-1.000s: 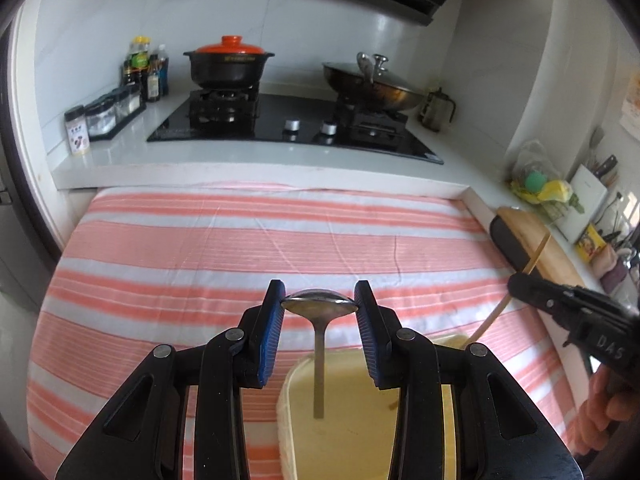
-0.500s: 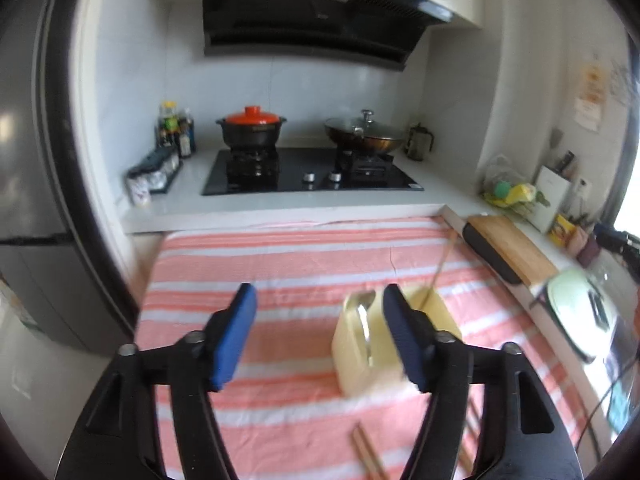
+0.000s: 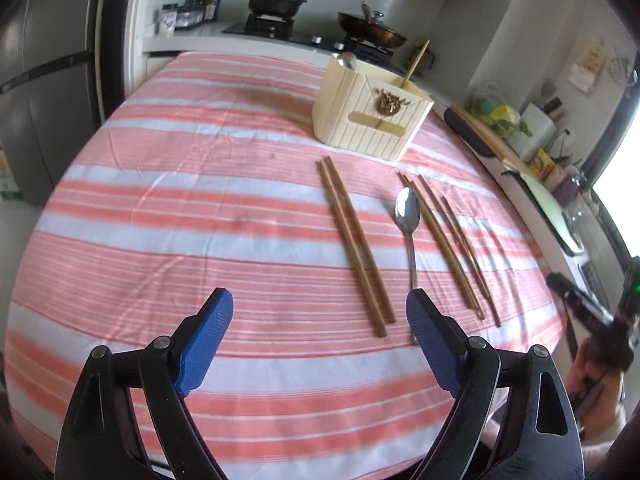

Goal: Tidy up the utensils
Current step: 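Move both tools back toward the remaining wooden chopsticks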

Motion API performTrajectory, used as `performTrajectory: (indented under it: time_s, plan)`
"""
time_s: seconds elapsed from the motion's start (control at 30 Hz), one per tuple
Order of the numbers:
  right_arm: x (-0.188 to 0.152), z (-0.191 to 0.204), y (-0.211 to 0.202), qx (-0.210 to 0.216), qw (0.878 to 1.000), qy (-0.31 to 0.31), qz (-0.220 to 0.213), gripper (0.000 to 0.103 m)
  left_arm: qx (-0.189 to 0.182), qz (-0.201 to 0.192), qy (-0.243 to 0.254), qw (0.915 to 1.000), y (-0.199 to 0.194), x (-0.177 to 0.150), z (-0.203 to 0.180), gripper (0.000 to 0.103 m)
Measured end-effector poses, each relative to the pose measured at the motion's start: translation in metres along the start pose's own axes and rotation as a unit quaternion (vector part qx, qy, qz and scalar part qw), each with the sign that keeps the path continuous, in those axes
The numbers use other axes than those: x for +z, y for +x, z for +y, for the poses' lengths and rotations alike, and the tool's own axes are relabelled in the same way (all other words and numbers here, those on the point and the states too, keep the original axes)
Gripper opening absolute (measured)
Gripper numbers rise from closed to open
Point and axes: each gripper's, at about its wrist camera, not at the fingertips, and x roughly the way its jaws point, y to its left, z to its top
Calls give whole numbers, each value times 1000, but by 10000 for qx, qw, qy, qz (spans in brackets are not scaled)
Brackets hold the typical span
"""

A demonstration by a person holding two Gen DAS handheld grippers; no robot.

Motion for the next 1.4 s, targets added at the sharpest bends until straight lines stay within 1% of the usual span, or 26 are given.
performTrajectory:
  time_s: [0.03,0.13,0.2,0.4,0.47,0.53,0.7,0.8,1.03,1.23,1.4]
  plan:
    - [-3,7,3,146,9998,-25,103,53,16,52,6,10000,2,0,-5,89]
    - [-7,19,0,245,9997,9,74,53,79,67,194,9998,1,-6,-20,89]
    - [-12,23,-3,310,9995,9,92,53,142,43,264,9995,1,-10,-23,89]
    - [-24,31,-2,347,9992,-155,130,53,326,111,330,9989,9,-22,-28,89]
    - [-29,32,-1,346,9991,-174,176,53,316,163,301,9989,12,-26,-27,89]
    - [-32,30,0,357,9990,-129,240,53,338,193,282,9988,15,-26,-26,89]
    - [-35,23,5,314,9989,-18,341,53,606,179,351,9974,22,-26,-24,89]
    - [-37,20,7,278,9989,22,383,53,642,240,304,9972,26,-28,-21,89]
    - [-44,17,17,273,9982,89,531,53,717,234,191,9970,39,-17,-13,90]
    - [-43,16,19,237,9984,88,506,53,741,296,273,9964,57,-6,-17,90]
    - [-42,10,21,211,9984,172,498,53,828,213,300,9959,71,10,-19,90]
